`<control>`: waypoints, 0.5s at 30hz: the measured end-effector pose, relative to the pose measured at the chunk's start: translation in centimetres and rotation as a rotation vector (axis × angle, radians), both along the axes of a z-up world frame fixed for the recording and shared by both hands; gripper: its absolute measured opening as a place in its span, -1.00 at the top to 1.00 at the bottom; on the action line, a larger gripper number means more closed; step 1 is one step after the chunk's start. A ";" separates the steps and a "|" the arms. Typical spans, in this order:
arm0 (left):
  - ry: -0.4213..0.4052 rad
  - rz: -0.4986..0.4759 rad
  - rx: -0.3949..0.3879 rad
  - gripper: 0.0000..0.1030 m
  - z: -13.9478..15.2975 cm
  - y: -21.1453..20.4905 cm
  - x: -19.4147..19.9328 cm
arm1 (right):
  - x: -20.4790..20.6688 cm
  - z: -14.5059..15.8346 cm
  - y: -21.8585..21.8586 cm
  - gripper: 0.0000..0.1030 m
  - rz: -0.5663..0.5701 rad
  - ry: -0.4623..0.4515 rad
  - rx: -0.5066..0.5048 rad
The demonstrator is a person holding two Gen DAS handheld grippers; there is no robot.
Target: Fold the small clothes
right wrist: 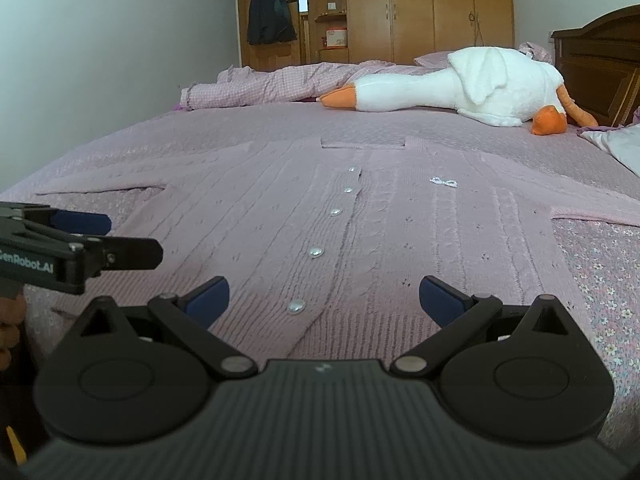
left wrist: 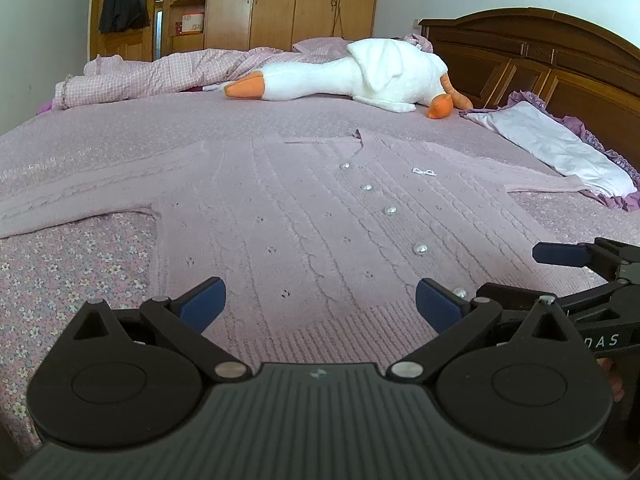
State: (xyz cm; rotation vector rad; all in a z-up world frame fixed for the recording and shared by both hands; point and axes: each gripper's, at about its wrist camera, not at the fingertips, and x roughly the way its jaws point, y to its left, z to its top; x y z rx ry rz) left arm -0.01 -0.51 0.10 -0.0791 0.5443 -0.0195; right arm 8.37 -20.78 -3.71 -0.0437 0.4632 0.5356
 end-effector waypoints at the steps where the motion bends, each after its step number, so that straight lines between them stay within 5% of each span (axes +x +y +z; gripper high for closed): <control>1: -0.001 0.000 0.001 -1.00 0.0 0.0 0.0 | 0.0 0.0 0.0 -1.00 0.001 0.000 0.002; 15: 0.004 0.002 -0.003 -1.00 0.0 0.0 0.0 | 0.2 0.2 -0.2 -1.00 -0.014 0.005 0.010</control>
